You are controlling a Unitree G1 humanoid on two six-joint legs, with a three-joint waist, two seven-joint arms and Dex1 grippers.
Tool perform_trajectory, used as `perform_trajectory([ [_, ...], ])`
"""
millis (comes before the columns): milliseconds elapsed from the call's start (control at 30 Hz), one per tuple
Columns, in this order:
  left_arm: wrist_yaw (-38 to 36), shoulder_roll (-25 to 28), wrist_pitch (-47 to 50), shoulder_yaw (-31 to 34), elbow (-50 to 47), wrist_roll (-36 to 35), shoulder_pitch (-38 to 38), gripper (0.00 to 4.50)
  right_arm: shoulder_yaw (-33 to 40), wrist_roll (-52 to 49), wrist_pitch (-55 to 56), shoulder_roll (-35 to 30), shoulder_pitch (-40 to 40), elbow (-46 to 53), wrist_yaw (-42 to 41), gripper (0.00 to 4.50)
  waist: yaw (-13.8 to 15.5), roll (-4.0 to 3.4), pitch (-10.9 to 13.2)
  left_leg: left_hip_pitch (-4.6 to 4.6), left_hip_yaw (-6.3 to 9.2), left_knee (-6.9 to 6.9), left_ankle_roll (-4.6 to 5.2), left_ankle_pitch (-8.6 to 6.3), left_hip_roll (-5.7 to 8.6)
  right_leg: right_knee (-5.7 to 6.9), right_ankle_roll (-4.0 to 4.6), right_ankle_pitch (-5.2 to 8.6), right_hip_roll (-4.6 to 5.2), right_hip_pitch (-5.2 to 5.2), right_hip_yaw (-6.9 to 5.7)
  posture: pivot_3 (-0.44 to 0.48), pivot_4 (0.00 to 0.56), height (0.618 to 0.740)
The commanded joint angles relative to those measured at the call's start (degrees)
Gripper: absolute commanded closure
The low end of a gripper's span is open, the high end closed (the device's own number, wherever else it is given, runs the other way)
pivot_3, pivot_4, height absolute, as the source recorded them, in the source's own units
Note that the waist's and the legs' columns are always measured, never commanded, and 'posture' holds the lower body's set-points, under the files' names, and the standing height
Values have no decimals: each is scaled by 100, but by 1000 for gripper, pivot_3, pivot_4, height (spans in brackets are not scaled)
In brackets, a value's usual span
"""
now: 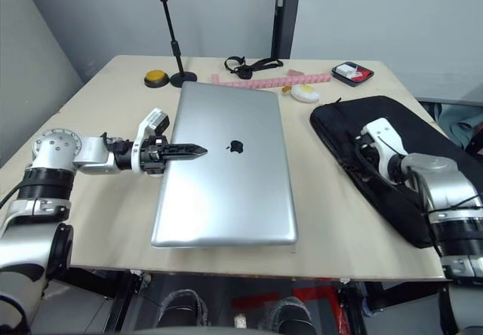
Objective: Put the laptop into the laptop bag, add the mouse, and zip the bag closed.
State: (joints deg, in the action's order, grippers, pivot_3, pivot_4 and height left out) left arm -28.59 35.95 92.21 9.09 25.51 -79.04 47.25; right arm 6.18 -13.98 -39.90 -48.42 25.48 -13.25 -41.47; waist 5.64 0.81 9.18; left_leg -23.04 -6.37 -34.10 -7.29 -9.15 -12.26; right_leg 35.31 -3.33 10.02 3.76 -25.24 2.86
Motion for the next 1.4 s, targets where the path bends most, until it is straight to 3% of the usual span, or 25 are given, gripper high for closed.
perform_trajectory([
  [33,-97,-6,29,451,-226,-555,98,4195,76,93,221,-8,153,-215,17,28,-4,0,0,1,0,0,0,0,0,1,0,0,0,0,0,0,150,739],
  [133,-22,-45,29,490,-208,-563,103,4195,95,106,273,43,189,-392,34,28,-11,0,0,2,0,0,0,0,0,3,0,0,0,1,1,0,150,739],
  [233,29,-75,29,510,-224,-585,91,4195,114,85,300,82,194,-489,7,760,-8,0,0,3,0,-3,0,0,0,4,0,0,0,4,0,0,150,739],
  [467,231,-252,-127,795,23,-380,257,4195,198,-21,205,197,44,-479,-18,3253,-9,0,0,10,2,-16,1,0,0,16,0,0,0,12,1,0,150,739],
  [600,348,-385,-42,882,37,-323,266,4195,162,-11,134,212,-75,-328,9,4460,-7,1,-1,16,3,-23,2,1,-1,22,0,0,1,21,1,0,150,739],
  [1033,565,-873,28,920,61,-230,214,4195,839,-864,-880,157,66,976,-63,4460,-4,1,-1,10,12,-22,3,1,0,15,0,0,3,22,-8,0,150,739],
  [1200,735,-1204,-24,1016,85,-181,223,4195,861,-1220,-2373,-177,673,1351,181,4460,-17,0,-1,11,11,-21,3,2,0,19,0,0,1,17,-5,0,150,739],
  [1400,1089,-1626,-187,1118,-44,-157,98,4195,1395,-1897,-4006,-95,1401,1560,411,4460,29,0,-1,6,13,-17,2,2,1,10,-1,-1,1,17,-7,0,150,739],
])
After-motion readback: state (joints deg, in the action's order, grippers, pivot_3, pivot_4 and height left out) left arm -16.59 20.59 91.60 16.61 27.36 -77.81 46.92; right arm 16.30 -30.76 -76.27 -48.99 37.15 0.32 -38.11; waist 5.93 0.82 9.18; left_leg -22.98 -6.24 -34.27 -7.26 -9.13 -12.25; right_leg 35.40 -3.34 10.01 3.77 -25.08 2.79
